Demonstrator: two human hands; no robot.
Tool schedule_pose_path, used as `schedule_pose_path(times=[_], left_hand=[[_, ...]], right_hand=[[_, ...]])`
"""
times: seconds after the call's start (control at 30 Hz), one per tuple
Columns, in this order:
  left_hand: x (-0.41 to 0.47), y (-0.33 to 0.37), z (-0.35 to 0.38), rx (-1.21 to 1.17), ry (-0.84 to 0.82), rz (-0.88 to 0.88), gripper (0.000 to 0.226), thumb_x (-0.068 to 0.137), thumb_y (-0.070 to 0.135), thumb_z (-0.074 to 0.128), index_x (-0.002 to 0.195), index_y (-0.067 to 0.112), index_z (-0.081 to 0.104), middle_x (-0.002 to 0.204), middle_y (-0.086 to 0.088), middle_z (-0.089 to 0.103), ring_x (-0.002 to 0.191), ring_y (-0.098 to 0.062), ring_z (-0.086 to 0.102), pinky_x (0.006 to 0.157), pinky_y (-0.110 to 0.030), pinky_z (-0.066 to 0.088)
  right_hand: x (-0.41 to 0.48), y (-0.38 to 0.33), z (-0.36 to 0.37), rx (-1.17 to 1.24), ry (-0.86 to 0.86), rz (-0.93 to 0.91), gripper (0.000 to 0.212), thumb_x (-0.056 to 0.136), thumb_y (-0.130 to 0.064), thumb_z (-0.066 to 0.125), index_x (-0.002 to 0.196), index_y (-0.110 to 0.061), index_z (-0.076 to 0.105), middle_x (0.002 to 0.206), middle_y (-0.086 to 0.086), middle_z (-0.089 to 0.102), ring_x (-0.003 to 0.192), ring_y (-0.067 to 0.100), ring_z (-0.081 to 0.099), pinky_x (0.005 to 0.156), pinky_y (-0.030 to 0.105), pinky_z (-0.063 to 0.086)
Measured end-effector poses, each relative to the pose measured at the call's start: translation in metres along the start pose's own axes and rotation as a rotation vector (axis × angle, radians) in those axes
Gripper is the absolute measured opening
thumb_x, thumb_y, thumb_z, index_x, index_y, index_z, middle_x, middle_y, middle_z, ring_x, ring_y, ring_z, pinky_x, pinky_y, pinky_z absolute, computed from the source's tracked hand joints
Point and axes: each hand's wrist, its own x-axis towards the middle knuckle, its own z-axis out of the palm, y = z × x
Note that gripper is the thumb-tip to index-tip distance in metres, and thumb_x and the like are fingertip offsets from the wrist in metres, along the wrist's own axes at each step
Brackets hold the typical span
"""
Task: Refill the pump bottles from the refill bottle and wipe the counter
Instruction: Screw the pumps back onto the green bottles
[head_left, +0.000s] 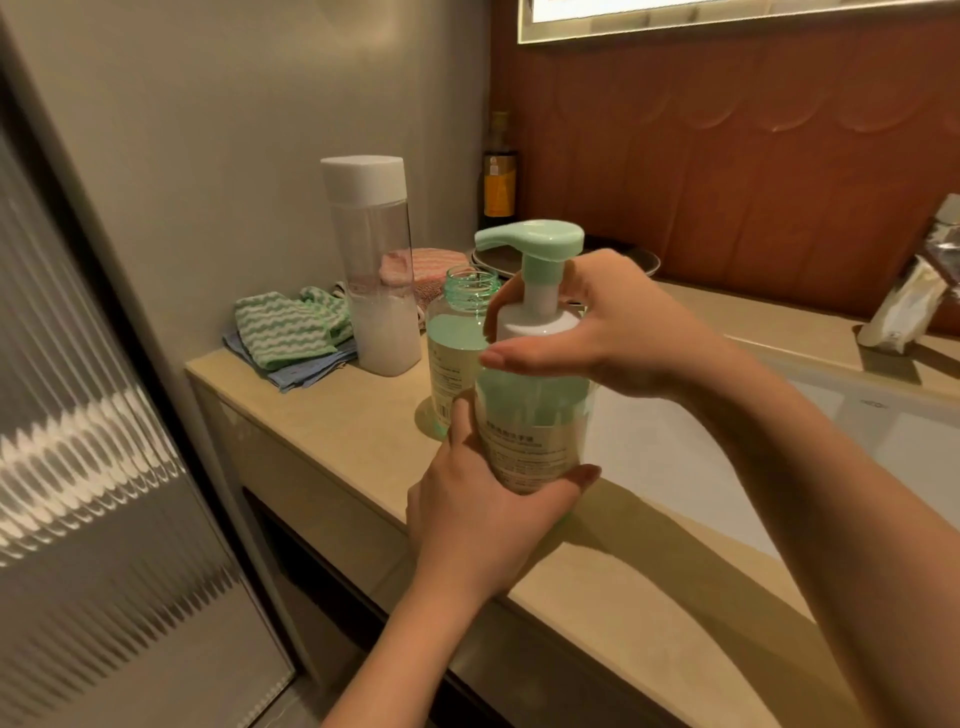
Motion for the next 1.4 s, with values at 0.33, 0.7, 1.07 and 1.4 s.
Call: schedule_pose_path(times=[0.33, 0.7, 1.07, 1.4], left_hand=[[-0.002, 0.001, -0.002, -0.007, -0.022, 0.035, 0.116, 0.049, 0.082, 0.063, 0.141, 0.035, 0.013, 0.131, 0.006, 0.053, 0.118, -0.021, 0.051, 0.098, -0.047, 0.042], [-0.001, 0.0, -0.001, -0.02, -0.002, 0.065, 0.107, 0.052, 0.075, 0.066, 0.139, 0.038, 0.016, 0.128, 0.012, 0.051, 0.117, -0.016, 0.05, 0.098, -0.046, 0.041], [0.0, -0.001, -0.001, -0.005, -0.016, 0.051, 0.112, 0.055, 0.074, 0.068, 0.143, 0.034, 0.011, 0.134, 0.008, 0.047, 0.121, -0.017, 0.047, 0.101, -0.046, 0.039], [0.0, -0.001, -0.001, -0.012, -0.007, 0.077, 0.105, 0.06, 0.066, 0.071, 0.14, 0.035, 0.013, 0.13, 0.009, 0.049, 0.118, -0.017, 0.049, 0.1, -0.04, 0.04]], right_hand=[[-0.006, 0.002, -0.009, 0.274, -0.242, 0.08, 0.038, 0.077, -0.041, 0.062, 0.113, -0.031, 0.055, 0.11, -0.021, 0.061, 0.1, -0.008, 0.058, 0.078, 0.011, 0.049], [-0.005, -0.001, -0.014, 0.129, -0.021, 0.018, 0.044, 0.053, -0.041, 0.075, 0.094, -0.033, 0.059, 0.097, -0.01, 0.069, 0.094, 0.004, 0.064, 0.087, 0.022, 0.051], [-0.008, 0.003, -0.019, 0.265, -0.186, 0.013, 0.04, 0.068, -0.023, 0.072, 0.107, -0.02, 0.065, 0.111, -0.009, 0.068, 0.107, 0.004, 0.061, 0.095, 0.024, 0.048], [-0.009, 0.002, -0.019, 0.269, -0.086, -0.033, 0.039, 0.056, -0.021, 0.075, 0.095, -0.024, 0.067, 0.093, -0.02, 0.071, 0.093, 0.001, 0.066, 0.077, 0.012, 0.05]])
